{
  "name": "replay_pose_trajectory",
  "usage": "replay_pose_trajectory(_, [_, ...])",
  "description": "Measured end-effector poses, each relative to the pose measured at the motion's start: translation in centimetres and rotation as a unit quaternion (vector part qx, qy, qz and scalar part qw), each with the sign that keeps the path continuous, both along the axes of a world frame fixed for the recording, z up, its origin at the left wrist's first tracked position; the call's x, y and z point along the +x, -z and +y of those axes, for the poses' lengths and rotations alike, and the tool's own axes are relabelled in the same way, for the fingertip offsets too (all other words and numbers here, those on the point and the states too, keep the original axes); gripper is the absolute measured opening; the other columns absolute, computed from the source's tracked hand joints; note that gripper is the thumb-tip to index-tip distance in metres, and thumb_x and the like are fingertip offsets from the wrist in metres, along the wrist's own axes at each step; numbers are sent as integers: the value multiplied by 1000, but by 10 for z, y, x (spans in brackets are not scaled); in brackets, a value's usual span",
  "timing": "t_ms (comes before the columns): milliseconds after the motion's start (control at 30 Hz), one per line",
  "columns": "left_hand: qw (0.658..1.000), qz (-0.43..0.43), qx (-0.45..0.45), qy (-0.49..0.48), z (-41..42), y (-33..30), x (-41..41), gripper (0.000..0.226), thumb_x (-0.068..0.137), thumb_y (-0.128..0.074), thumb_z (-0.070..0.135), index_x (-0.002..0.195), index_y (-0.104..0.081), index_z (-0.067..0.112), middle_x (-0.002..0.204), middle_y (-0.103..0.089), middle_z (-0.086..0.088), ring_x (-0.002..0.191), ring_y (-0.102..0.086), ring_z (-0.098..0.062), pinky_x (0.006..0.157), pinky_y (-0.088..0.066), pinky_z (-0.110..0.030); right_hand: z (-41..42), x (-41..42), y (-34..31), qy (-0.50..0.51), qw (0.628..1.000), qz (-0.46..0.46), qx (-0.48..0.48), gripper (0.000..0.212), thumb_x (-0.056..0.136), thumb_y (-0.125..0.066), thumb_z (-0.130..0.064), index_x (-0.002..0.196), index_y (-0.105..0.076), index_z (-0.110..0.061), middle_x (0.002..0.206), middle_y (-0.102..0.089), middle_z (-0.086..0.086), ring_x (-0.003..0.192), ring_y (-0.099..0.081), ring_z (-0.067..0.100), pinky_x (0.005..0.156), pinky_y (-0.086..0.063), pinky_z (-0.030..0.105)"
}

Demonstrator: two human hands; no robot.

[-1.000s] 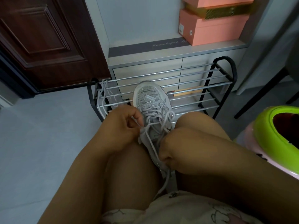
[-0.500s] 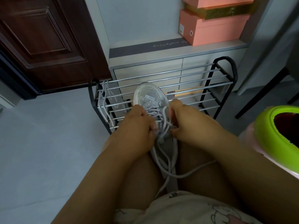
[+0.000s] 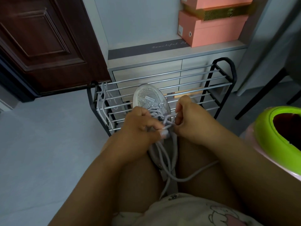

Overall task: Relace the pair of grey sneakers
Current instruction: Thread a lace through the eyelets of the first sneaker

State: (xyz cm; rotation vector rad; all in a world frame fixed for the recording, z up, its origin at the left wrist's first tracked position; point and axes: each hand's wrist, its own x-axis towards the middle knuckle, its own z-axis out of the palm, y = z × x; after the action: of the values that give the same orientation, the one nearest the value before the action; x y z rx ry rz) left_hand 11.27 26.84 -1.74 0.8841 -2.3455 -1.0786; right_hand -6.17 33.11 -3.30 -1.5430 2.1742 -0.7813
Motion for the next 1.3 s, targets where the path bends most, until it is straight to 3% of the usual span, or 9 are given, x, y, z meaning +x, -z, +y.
replay_pose_trajectory(200, [921, 211, 237, 226, -8, -23, 31, 17, 73, -76, 27, 75, -77, 11, 76, -45, 2, 73, -44, -16, 66, -39, -25, -1, -3, -2, 1, 1000, -27, 0, 39, 67, -71, -11, 89, -41, -24, 71, -63, -6, 65, -59, 5, 61, -50, 31])
replay_pose_trajectory(300, [957, 119, 206, 164, -11, -20, 29, 19, 76, -69, 33, 76, -78, 16, 75, -56, -6, 72, -56, -21, 68, -46, -28, -1, -2, -1, -24, 999, -24, -3, 38, 71, -71, -11, 89, -40, -26, 73, -63, -6, 64, -59, 7, 62, -51, 32])
replay_pose_trajectory(367, [998, 0, 58, 39, -9, -8, 15, 38, 79, -58, 50, 70, -74, 16, 72, -58, -11, 67, -57, -23, 66, -46, -34, 0, 0, -2, -44, 999, -18, -11, 39, 72, -71, -12, 89, -40, -27, 74, -63, -6, 63, -58, 6, 59, -50, 31])
replay_pose_trajectory(467, [992, -100, -78, -4, 1, 4, -7, 59, 85, -48, 60, 57, -58, 9, 53, -47, -9, 45, -42, -14, 48, -34, -28, 1, 2, -4, -65, 997, -27, -16, 39, 70, -70, -8, 91, -42, -25, 74, -63, -4, 61, -57, 5, 57, -48, 27])
replay_pose_trajectory(700, [995, -95, -24, 26, 3, 7, -17, 26, 88, -65, 27, 66, -69, 13, 55, -58, -3, 49, -46, -5, 51, -38, -23, 1, -4, -6, -76, 996, -49, 9, 46, 65, -72, -1, 91, -45, -27, 78, -63, -6, 64, -60, 7, 59, -52, 28])
replay_pose_trajectory(833, [991, -54, 113, 57, -4, -7, 1, 23, 87, -66, 20, 65, -70, 23, 59, -65, 9, 54, -54, 4, 54, -40, -6, 0, -7, -3, -37, 997, -73, 3, 42, 65, -71, 3, 85, -46, -25, 72, -66, 0, 60, -63, 9, 63, -56, 36])
replay_pose_trajectory(933, [975, -17, 207, 77, -9, -14, 13, 15, 85, -67, 16, 72, -74, 20, 70, -70, 7, 67, -63, -2, 68, -47, -12, 1, -5, -1, -43, 997, -57, -2, 39, 66, -71, -2, 84, -46, -27, 71, -65, -4, 59, -60, 5, 62, -53, 32])
replay_pose_trajectory(1100, [984, -115, 133, 21, -7, -8, 6, 12, 82, -68, 33, 76, -75, 25, 76, -71, -3, 76, -65, -16, 86, -51, -43, 1, -1, -4, -72, 997, -15, -15, 34, 65, -72, -10, 85, -51, -29, 72, -62, -8, 65, -57, 1, 61, -49, 25])
replay_pose_trajectory(1300, [975, -49, 199, 90, -15, -10, 20, 13, 87, -65, 23, 78, -75, 24, 78, -71, 3, 75, -65, -8, 78, -50, -23, 4, -5, -8, -72, 997, -13, -9, 32, 67, -72, -5, 80, -54, -29, 73, -63, -8, 64, -55, 1, 56, -43, 14])
